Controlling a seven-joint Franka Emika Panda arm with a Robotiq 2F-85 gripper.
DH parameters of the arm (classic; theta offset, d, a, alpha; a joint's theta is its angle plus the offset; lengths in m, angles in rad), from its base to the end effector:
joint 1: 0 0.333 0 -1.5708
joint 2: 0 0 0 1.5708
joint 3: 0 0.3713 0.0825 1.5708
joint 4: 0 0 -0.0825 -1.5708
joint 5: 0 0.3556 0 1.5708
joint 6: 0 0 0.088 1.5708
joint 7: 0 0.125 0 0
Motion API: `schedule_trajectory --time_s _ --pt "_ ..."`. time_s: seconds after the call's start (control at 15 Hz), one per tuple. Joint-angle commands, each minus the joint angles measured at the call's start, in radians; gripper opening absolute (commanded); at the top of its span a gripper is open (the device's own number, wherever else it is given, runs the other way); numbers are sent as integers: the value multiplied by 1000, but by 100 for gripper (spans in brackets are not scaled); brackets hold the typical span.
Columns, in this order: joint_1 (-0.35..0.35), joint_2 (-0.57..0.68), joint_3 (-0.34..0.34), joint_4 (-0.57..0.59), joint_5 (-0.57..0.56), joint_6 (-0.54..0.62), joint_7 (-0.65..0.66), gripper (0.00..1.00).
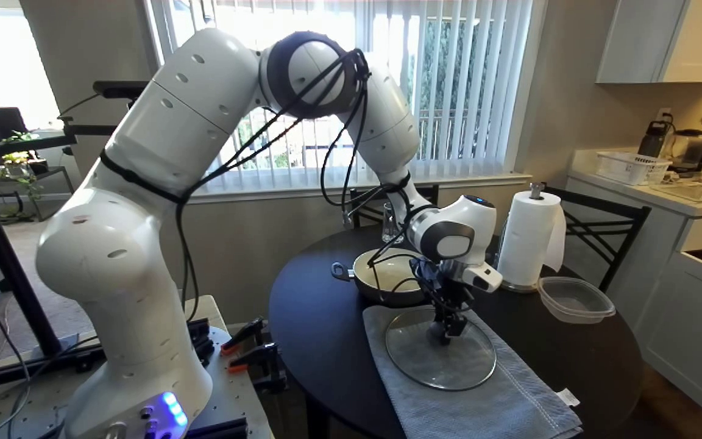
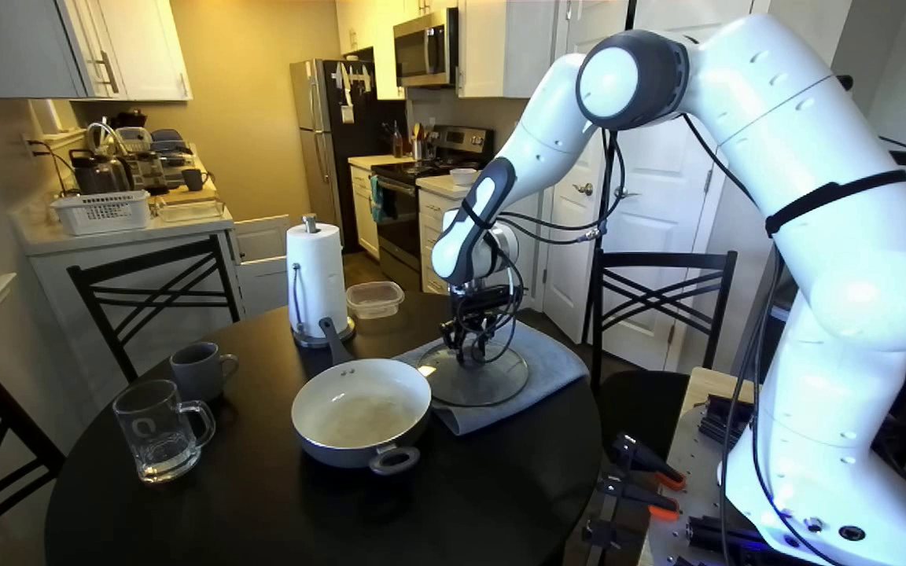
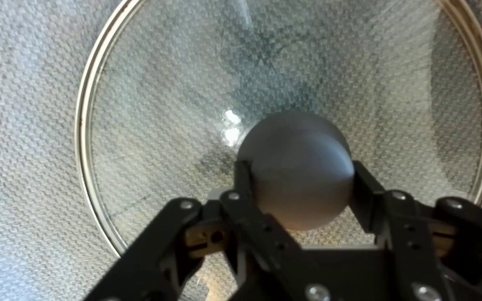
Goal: Lift the lid from the towel and use it to cover the pan
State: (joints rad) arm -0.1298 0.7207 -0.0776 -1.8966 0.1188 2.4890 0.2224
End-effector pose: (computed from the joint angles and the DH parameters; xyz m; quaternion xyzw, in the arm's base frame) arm 0.6154 -0.1256 0.1569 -0.9654 0.2531 0.0621 0.0064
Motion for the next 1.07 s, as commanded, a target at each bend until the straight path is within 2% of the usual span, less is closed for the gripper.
schedule_trajectory --time_s 0.0,0.13,0.2,0.27,0.33,0.53,0.67,0.8,0.87,1.0 --pt "11 0 -11 18 10 -36 -3 33" --pt "10 1 -11 16 12 -39 -2 33" --pt "10 1 -12 17 11 -41 -2 46" --pt "11 1 -12 14 11 -40 -1 83" --pt "11 1 -12 13 11 -39 -1 84" --pt "13 -1 -15 12 10 -50 4 99" --pt "12 -4 -16 13 11 -58 4 100" --pt "15 -6 -20 15 7 -68 7 74" --pt "14 -7 -20 17 8 -71 5 74" --pt "14 -7 -19 19 9 -80 4 61"
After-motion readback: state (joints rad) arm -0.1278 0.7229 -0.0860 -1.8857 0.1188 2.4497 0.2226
